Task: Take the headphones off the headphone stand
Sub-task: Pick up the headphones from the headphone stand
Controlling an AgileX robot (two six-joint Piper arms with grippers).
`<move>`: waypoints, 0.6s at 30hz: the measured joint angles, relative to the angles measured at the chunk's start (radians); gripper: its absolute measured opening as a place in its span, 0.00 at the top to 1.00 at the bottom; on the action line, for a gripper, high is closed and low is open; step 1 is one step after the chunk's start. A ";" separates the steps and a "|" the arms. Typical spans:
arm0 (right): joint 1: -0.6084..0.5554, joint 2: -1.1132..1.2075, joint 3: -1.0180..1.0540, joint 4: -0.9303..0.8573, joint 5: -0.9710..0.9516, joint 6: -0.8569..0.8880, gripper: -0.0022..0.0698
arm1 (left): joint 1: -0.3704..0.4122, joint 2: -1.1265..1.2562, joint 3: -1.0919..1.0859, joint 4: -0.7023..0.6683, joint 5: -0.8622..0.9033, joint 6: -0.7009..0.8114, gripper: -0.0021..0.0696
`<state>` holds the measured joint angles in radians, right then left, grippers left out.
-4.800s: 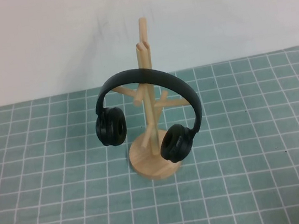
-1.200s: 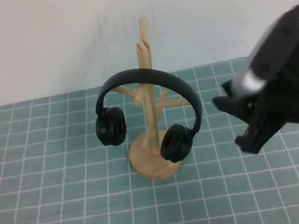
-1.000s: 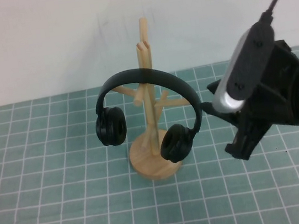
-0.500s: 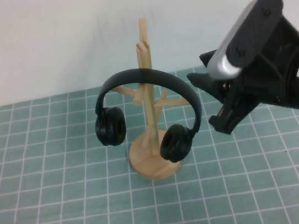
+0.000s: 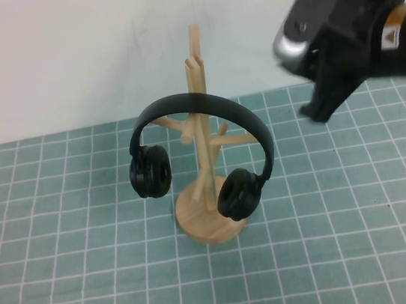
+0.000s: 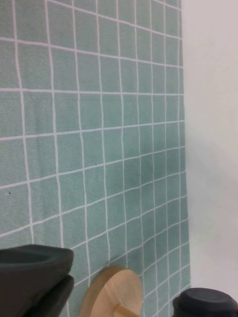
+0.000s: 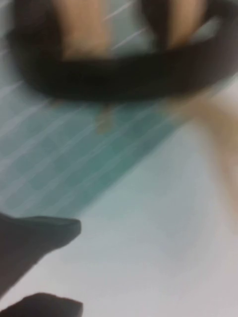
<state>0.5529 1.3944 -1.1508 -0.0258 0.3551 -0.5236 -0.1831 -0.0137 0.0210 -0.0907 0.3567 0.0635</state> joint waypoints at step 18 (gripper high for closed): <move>0.297 0.075 -0.107 -0.900 0.342 1.002 0.62 | 0.000 0.000 0.000 0.000 0.000 0.000 0.98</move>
<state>0.8502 1.4696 -1.2579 -0.9261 0.6971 0.4787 -0.1831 -0.0137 0.0210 -0.0907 0.3567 0.0635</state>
